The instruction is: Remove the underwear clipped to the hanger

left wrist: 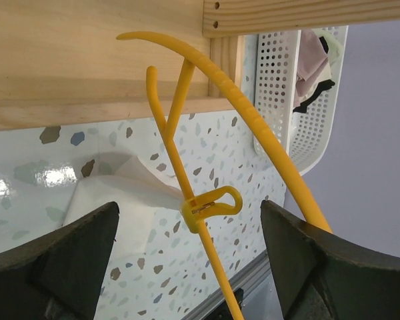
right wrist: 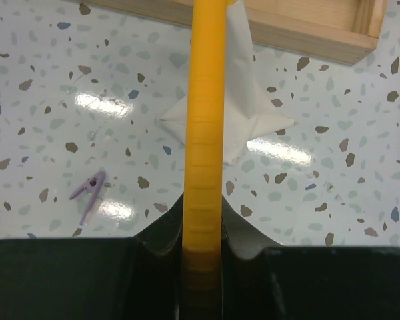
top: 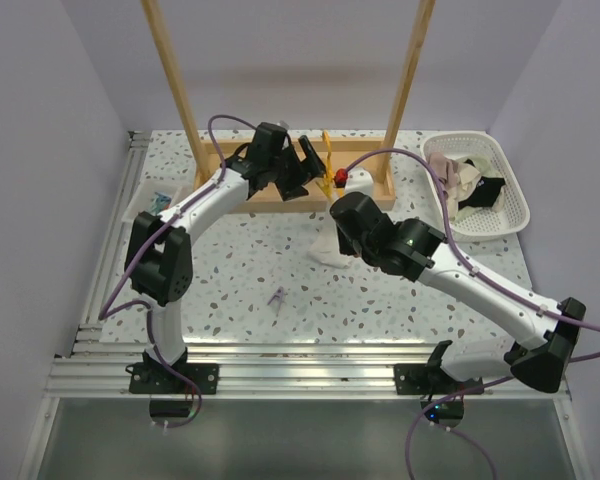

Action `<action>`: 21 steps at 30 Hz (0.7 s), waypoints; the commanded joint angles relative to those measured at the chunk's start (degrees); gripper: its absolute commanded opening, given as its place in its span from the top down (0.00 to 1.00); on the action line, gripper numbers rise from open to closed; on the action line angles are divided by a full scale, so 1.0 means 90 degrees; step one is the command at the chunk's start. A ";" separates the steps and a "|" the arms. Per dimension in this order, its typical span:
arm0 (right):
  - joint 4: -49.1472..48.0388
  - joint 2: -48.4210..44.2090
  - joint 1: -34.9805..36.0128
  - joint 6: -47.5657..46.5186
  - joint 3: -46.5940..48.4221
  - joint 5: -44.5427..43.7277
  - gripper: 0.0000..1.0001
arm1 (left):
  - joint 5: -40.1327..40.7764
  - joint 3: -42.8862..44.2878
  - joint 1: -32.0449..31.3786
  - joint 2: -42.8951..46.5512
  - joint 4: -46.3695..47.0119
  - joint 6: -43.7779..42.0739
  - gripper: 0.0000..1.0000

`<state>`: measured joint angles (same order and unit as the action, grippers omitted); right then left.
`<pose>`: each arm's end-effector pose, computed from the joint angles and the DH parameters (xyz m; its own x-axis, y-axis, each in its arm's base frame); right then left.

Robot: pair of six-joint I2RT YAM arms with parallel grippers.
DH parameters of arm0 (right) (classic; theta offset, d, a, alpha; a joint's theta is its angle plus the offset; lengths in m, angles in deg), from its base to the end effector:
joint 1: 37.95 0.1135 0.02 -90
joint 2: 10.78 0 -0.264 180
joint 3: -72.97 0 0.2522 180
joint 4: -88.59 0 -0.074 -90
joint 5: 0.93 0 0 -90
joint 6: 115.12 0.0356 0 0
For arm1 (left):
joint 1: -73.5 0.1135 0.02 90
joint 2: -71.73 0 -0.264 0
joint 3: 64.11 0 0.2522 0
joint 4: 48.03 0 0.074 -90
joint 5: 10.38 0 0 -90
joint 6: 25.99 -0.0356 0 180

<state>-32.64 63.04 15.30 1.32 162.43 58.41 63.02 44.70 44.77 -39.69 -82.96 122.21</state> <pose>0.1735 0.2020 0.3635 -0.5740 -0.1285 -0.8087 -0.2356 0.9718 0.0128 0.3933 -0.2272 0.2819 -0.8419 -0.4673 -0.2699 -0.1067 0.6344 -0.7656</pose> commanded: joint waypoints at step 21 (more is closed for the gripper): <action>-0.0314 0.0118 0.0255 0.0188 0.0534 -0.0305 1.00 | 0.0634 0.0465 -0.0167 0.0006 -0.0255 -0.0616 0.79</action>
<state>-32.64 64.22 17.18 2.30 164.40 58.04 68.18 46.33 43.37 -39.73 -84.23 117.99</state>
